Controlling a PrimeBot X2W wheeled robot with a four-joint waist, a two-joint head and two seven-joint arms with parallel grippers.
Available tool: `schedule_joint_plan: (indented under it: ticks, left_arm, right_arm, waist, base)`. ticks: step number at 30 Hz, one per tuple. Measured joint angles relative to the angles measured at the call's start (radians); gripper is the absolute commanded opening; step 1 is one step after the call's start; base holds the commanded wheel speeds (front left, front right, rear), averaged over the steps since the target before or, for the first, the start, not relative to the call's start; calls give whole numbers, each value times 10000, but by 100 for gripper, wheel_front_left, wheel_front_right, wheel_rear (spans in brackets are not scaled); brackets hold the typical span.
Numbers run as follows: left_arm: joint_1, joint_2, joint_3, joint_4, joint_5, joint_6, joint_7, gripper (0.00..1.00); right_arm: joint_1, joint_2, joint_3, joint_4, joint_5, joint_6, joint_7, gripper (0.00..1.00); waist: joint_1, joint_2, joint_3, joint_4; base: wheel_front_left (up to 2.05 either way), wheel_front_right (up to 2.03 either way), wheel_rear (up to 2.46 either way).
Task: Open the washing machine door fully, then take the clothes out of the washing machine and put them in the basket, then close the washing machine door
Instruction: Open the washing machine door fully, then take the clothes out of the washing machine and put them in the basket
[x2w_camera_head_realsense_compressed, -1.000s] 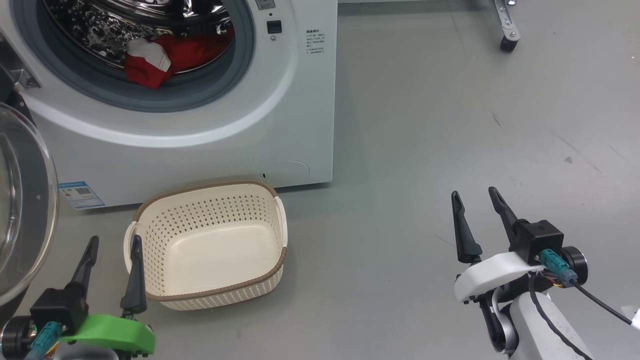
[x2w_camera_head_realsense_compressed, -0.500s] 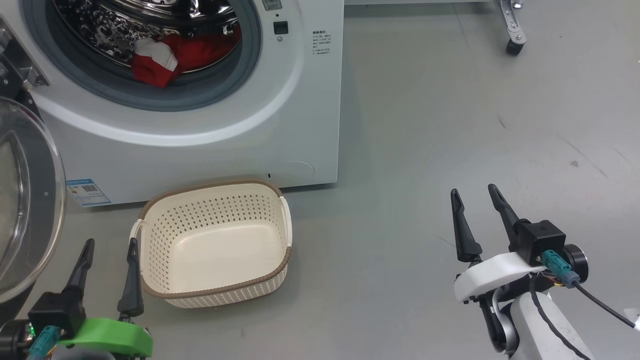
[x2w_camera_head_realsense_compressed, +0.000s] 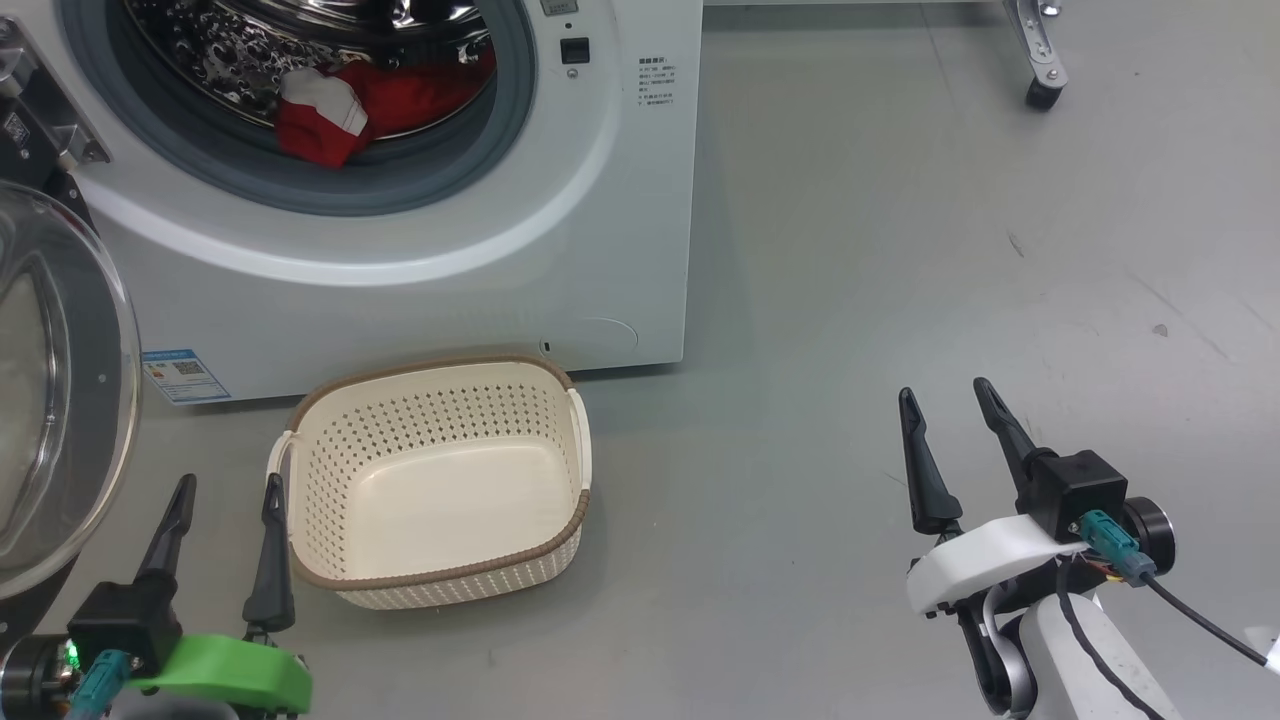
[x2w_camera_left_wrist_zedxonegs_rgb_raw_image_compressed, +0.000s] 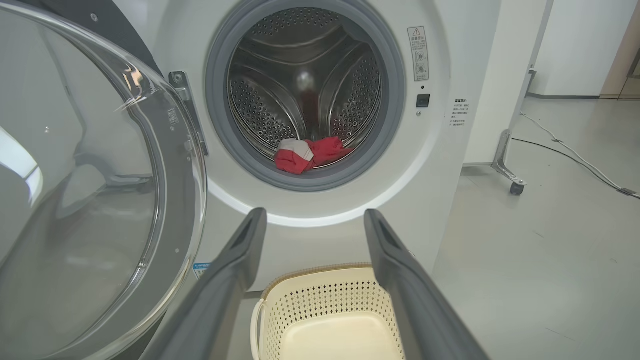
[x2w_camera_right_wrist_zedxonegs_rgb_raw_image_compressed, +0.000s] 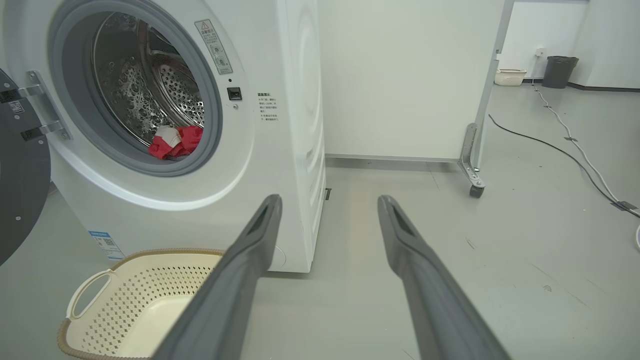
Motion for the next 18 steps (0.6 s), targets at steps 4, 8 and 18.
schedule_joint_plan:
  ticks: [4, 8, 18]
  left_arm:
    - [1, 2, -13, -35, 284, 0, 0, 100]
    - [1, 2, 36, -33, 301, 0, 0, 100]
    - [0, -17, 142, -17, 374, 0, 0, 100]
  right_arm:
    - [2, 0, 8, -4, -2, 2, 0, 100]
    - [5, 2, 8, -4, -4, 2, 0, 100]
    - [14, 4, 31, -2, 4, 0, 0, 100]
  waist:
    - [0, 0, 34, 7]
    - [0, 0, 71, 18]
    - [0, 0, 131, 89]
  base:
    - [14, -14, 0]
    - [30, -30, 0]
    - [58, -58, 0]
